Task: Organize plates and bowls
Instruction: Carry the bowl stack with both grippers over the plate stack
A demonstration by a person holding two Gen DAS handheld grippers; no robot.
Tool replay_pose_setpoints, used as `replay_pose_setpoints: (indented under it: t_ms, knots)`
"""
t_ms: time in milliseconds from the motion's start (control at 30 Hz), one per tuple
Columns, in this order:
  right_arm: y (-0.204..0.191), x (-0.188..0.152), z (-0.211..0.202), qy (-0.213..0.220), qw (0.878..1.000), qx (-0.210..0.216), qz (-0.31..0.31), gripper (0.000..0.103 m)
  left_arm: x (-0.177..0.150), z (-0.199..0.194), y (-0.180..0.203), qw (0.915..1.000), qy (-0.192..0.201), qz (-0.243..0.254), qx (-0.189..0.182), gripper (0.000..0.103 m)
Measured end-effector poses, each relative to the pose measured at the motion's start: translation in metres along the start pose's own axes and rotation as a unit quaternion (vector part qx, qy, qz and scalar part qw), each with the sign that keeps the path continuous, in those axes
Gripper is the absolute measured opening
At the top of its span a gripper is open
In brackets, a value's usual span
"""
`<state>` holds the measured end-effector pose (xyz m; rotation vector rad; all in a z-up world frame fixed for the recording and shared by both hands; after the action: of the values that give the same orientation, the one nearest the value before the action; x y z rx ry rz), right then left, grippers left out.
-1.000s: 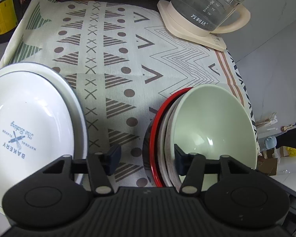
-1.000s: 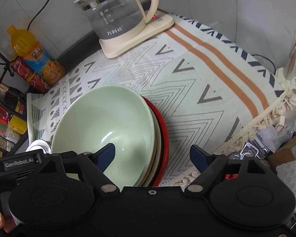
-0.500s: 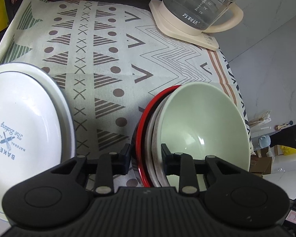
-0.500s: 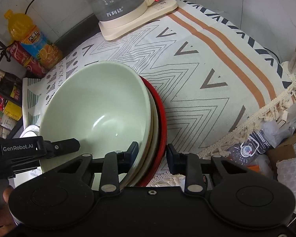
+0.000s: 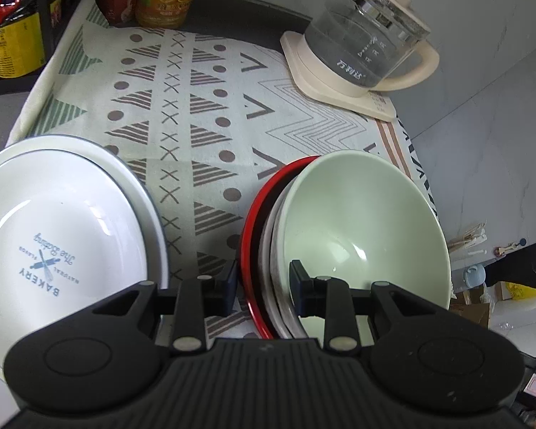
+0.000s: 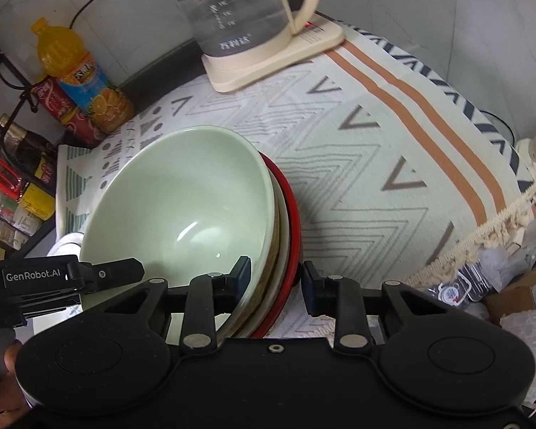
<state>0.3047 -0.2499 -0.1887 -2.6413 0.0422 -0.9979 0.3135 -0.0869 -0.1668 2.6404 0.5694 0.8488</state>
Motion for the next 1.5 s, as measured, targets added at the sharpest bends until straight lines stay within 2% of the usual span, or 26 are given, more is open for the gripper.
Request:
replay_pose_setpoints:
  t_ms: [800, 1233, 1500]
  knots:
    - [-0.073, 0.022, -0.008, 0.029, 0.997, 0.059, -0.050, 0.030, 0.031, -0.055, -0.050, 0.9971, 0.059, -0.041, 0.024, 0.029]
    - [-0.120, 0.022, -0.015, 0.034, 0.992, 0.093, -0.077, 0.030, 0.034, -0.092, -0.087, 0.9922, 0.092, -0.070, 0.047, 0.029]
    - [-0.153, 0.009, -0.008, 0.018, 0.988, 0.113, -0.099, 0.030, 0.028, -0.107, -0.121, 0.9881, 0.100, -0.095, 0.067, 0.029]
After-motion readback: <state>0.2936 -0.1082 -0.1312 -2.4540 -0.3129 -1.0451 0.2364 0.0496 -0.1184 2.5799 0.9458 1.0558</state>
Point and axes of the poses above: each gripper's, at about its wrist camera, not at the fingertips, and z roughly the way its jaws point, y to its right, x to its top, the point moved 8 cm from there along z, roughly the way its jaws point, and after that the axes turned 10 degrees about y, right-handed, at the moved point
